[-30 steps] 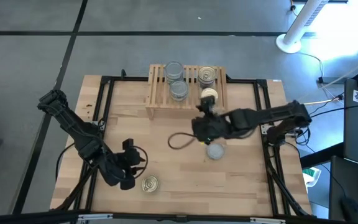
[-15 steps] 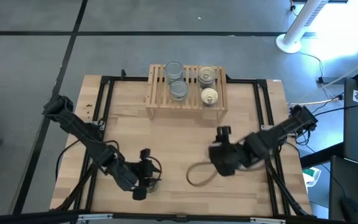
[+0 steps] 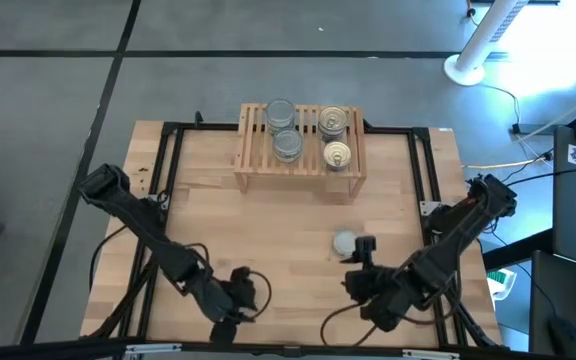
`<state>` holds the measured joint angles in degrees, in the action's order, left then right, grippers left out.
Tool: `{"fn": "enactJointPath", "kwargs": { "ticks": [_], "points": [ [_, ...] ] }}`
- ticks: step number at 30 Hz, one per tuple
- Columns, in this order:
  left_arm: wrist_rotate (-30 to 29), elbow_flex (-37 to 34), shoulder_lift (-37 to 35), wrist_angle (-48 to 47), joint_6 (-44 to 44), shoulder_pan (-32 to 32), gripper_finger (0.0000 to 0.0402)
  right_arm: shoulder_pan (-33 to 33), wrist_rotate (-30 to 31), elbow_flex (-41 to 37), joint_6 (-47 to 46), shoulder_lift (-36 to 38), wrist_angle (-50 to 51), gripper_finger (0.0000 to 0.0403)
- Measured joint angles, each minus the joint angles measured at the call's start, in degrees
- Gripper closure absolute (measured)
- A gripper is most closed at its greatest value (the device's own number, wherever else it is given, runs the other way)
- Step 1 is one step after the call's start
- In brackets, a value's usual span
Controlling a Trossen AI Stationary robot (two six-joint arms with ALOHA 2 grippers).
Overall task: Stack canned seafood by type on shelf
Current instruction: Stack the blue pink tuna can on top of the blue pink tuna can on the shelf
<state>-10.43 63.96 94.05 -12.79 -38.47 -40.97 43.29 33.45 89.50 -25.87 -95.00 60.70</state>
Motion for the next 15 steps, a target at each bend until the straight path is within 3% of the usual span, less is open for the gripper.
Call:
{"fn": "enactJointPath", "kwargs": {
  "ticks": [5, 15],
  "points": [
    [4.6, 0.0, 2.8, -0.2, -6.6, -2.3, 0.0274, -0.2, -1.6, -4.9, 3.6, 0.0, -10.8, 0.0160],
    [4.5, 0.0, 5.0, -0.7, -6.6, -3.2, 0.0274, -0.2, -2.0, -16.0, 13.6, 0.0, -37.7, 0.0160]
  ]
}}
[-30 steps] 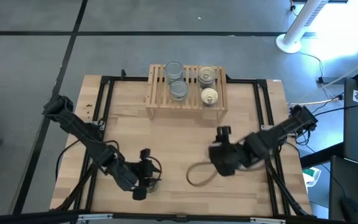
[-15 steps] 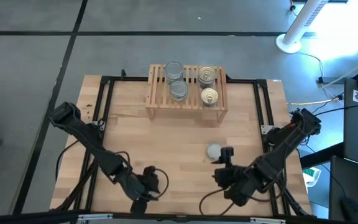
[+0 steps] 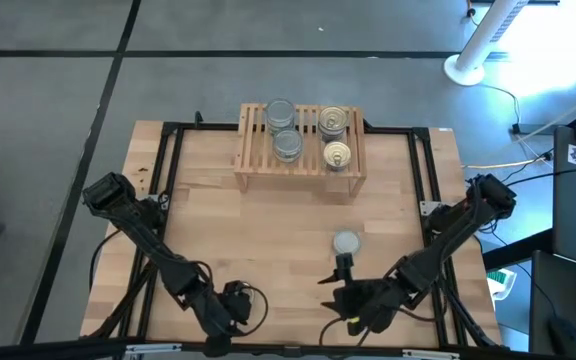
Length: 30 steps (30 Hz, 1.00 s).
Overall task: Stack canned seafood by type on shelf
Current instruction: Stack the blue pink tuna can on top of the blue pink tuna can on the shelf
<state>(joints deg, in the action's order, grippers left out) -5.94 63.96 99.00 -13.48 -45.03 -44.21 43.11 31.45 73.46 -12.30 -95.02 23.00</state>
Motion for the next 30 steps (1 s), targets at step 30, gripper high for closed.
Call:
{"fn": "enactJointPath", "kwargs": {
  "ticks": [30],
  "points": [
    [-3.3, 0.0, 0.0, -8.6, -8.5, 1.7, 0.0274, -7.7, -11.7, -4.1, 23.2, -17.9, -33.9, 0.0160]
  ]
}}
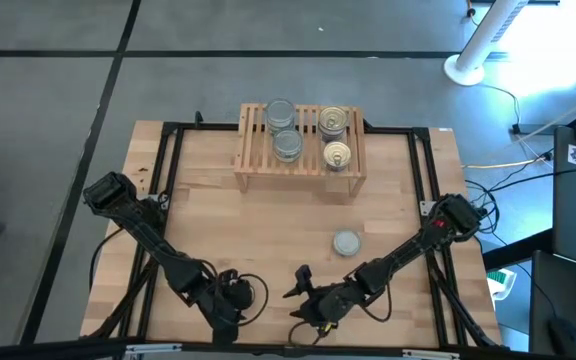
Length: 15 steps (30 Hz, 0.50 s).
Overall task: Stack canned seafood by type on shelf
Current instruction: Stack the blue pink tuna can on top of the blue pink tuna can on the shelf
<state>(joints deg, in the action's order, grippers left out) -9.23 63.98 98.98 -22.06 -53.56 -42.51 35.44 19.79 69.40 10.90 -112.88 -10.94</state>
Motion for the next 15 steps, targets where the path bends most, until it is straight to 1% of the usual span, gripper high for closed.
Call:
{"fn": "enactJointPath", "kwargs": {
  "ticks": [3, 8, 12, 15],
  "points": [
    [0.2, 0.0, 0.0, 0.0, 0.3, 0.4, 0.0274, 0.0, 0.0, 0.0, 0.0, 0.0, -0.1, 0.0160],
    [0.1, 0.0, 0.0, 0.1, 4.3, 1.7, 0.0274, 0.1, 0.0, 0.0, 0.0, 0.0, 0.1, 0.0160],
    [0.1, 0.0, 0.0, 0.0, 5.0, 2.5, 0.0273, 0.1, 0.0, 0.0, 0.1, 0.0, 0.1, 0.0160],
    [0.1, 0.0, 0.0, 0.0, 4.4, 3.0, 0.0261, 0.1, 0.0, 0.0, 0.1, 0.0, 0.1, 0.0160]
  ]
}}
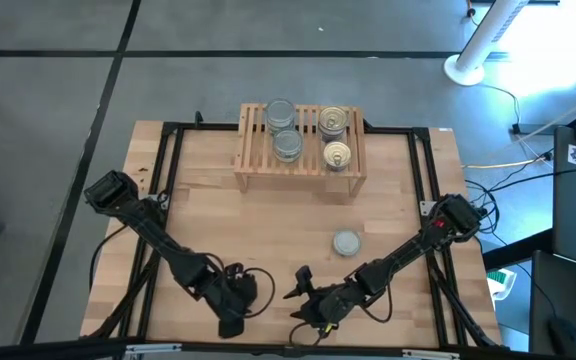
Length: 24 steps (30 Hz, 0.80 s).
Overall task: Stack canned seafood by type on shelf
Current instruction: Stack the blue pink tuna can on top of the blue pink tuna can on the shelf
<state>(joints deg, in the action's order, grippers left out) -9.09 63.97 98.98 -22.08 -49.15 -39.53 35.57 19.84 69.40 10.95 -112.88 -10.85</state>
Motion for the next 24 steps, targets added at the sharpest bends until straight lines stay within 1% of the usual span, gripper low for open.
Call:
{"fn": "enactJointPath", "kwargs": {
  "ticks": [6, 9, 12, 15, 18, 24],
  "points": [
    [0.1, 0.0, 0.0, 0.0, 0.0, 0.6, 0.0197, 0.0, 0.0, 0.0, 0.0, 0.0, 0.0, 0.0160],
    [0.1, 0.0, 0.0, 0.0, -0.2, 0.5, 0.0178, 0.0, 0.0, 0.0, 0.0, 0.0, 0.2, 0.0160],
    [0.1, 0.0, 0.0, 0.0, 1.0, -0.6, 0.0173, 0.0, 0.0, 0.0, 0.0, 0.0, 0.3, 0.0160],
    [-0.1, 0.0, 0.0, 0.0, 4.6, -1.7, 0.0172, 0.0, 0.0, 0.0, 0.0, 0.0, 0.3, 0.0160],
    [-1.4, 0.0, 0.0, 0.0, 6.7, -2.9, 0.0172, 0.0, 0.0, 0.0, 0.0, 0.0, 0.3, 0.0160],
    [-4.6, 0.0, 0.1, 0.3, 7.2, -5.3, 0.0172, 0.0, 0.0, 0.0, 0.0, 0.0, 0.3, 0.0160]
  ]
}}
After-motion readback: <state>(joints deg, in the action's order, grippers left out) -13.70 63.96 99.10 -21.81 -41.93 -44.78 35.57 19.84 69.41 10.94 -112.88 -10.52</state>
